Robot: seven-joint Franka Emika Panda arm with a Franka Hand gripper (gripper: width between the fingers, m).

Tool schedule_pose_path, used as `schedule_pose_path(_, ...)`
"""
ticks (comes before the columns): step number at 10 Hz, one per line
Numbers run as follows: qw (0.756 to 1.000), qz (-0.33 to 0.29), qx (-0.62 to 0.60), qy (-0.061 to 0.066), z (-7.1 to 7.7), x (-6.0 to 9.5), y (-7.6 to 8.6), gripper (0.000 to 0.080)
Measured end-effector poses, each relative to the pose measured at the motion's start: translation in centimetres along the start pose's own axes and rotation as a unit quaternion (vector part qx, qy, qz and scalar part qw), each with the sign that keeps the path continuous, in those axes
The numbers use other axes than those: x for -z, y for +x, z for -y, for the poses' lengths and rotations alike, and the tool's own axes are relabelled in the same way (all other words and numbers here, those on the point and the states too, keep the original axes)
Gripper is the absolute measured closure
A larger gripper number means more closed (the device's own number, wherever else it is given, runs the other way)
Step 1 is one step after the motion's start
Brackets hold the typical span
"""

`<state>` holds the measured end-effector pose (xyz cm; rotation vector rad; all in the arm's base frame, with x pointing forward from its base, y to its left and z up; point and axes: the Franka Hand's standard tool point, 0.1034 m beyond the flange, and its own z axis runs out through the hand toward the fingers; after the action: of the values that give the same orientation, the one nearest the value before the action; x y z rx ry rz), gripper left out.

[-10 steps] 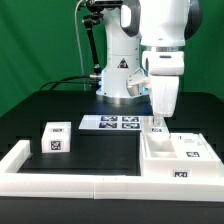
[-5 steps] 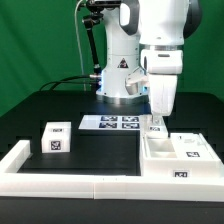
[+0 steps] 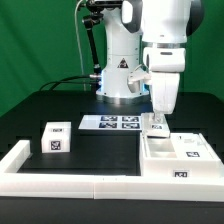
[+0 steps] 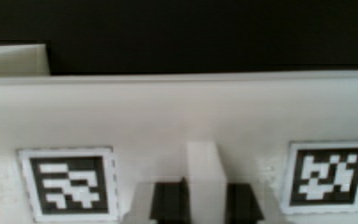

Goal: Assemble cabinet

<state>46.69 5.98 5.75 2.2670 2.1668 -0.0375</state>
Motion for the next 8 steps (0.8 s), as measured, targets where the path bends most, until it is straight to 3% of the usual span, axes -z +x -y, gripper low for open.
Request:
schedule_pose_path(5, 1.000, 0.000, -0.001, 0.000, -0.24, -0.08, 0.01, 0.0729)
schedule_pose_path(8, 1.000, 0.004, -0.001, 0.010, -0.29, -0.17, -0.19, 0.0729)
